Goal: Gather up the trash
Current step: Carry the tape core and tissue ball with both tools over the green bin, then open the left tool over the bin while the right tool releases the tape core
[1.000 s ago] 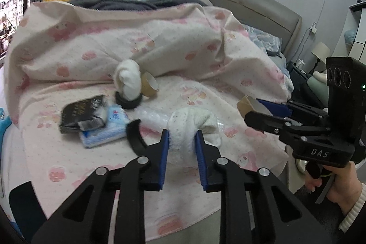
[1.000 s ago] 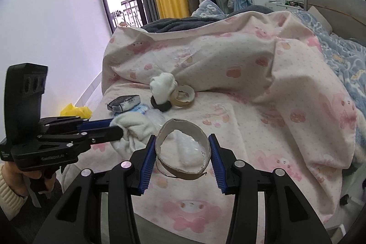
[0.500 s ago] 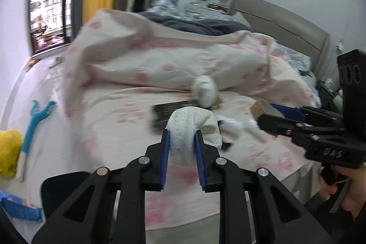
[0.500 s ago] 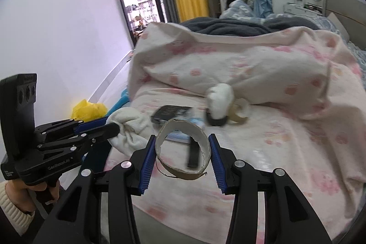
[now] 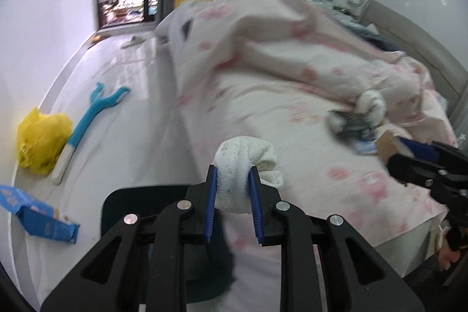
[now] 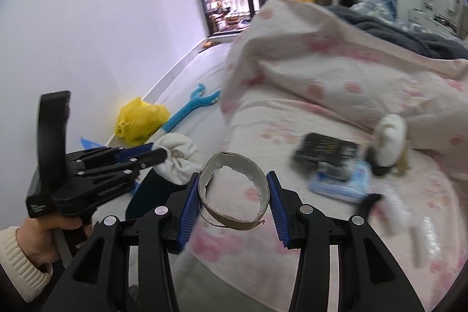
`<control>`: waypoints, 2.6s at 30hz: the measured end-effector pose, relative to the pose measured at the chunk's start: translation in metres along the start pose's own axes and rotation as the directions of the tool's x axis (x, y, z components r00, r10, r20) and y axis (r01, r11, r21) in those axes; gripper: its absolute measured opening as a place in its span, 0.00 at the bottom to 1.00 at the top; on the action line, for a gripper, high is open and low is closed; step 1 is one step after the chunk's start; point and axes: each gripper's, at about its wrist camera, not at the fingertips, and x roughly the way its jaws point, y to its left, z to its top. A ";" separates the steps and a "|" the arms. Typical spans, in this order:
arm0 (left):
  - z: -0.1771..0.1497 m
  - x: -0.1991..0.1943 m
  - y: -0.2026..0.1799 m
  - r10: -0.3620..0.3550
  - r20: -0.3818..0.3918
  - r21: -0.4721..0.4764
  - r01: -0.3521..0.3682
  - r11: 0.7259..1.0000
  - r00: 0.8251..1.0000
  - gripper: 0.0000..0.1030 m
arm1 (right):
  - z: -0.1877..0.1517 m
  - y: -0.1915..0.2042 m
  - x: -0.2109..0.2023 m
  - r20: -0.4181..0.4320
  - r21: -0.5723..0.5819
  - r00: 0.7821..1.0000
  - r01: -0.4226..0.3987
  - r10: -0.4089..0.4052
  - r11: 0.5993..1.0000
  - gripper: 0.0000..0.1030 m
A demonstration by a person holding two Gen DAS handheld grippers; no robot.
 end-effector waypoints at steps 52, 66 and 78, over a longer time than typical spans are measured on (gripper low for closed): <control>-0.052 -0.053 0.175 0.182 -0.046 -0.083 -0.185 0.979 0.982 0.76 | -0.047 0.146 0.264 -0.497 0.014 0.867 -0.048 0.049 0.999 0.45; -0.033 -0.101 0.167 0.158 0.094 -0.098 -0.149 0.984 0.983 0.78 | -0.056 0.153 0.274 -0.504 -0.030 0.864 -0.036 0.016 0.999 0.61; -0.011 -0.118 0.123 0.147 0.197 -0.021 -0.146 0.989 0.969 0.82 | -0.027 0.137 0.207 -0.361 -0.013 0.930 -0.078 0.068 0.997 0.74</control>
